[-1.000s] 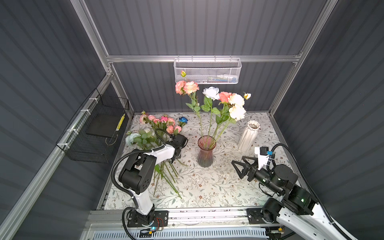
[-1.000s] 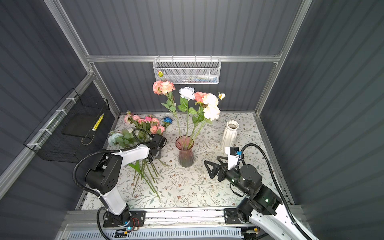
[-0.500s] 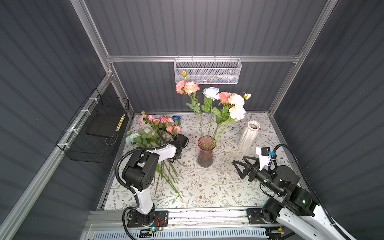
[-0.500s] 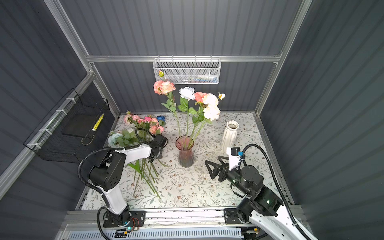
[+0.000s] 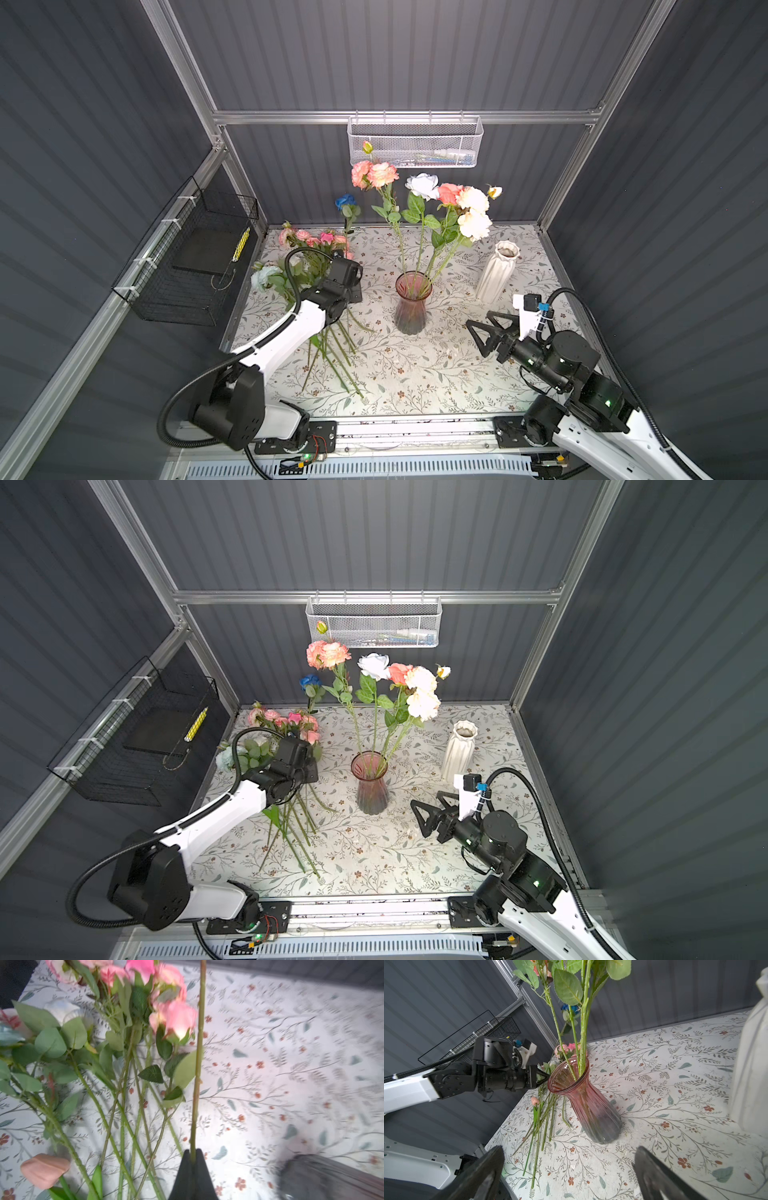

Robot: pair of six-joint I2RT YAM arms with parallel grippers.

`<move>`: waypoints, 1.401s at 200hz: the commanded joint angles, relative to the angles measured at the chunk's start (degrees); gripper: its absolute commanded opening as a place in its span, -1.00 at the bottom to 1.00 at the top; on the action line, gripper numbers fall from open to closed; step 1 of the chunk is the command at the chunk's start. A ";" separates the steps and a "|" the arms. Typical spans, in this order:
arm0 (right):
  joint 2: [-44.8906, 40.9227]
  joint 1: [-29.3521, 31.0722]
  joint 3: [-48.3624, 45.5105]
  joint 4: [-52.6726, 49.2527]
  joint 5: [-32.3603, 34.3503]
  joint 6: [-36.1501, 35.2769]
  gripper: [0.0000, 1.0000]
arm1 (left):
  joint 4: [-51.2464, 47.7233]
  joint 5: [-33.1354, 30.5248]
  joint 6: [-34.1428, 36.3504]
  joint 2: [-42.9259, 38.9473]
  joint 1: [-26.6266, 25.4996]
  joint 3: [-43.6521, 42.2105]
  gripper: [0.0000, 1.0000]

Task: Arrange the flowers into the vase
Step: 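Grasp the blue rose stem in the bouquet with left and lift it, then carry the blue rose over the pink vase and lower it in with left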

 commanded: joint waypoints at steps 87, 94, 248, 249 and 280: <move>-1.01 -0.14 1.87 -0.28 0.66 -0.30 0.97 | 5.15 8.17 -5.10 -25.11 0.11 4.20 -1.00; -1.00 -0.16 2.03 -0.19 0.67 -0.43 0.97 | 6.94 9.46 -4.94 -25.54 0.06 4.75 -1.00; -0.36 -0.23 5.06 -0.32 1.16 -2.18 0.98 | 43.19 4.69 17.89 -0.52 -19.19 16.33 -1.00; -0.38 -0.21 5.11 -0.32 1.19 -2.24 0.97 | 43.25 4.62 17.97 -0.48 -19.14 16.22 -1.00; -0.89 -0.27 5.49 -0.58 1.39 -2.78 0.97 | 46.28 3.45 18.96 0.94 -19.13 13.17 -1.00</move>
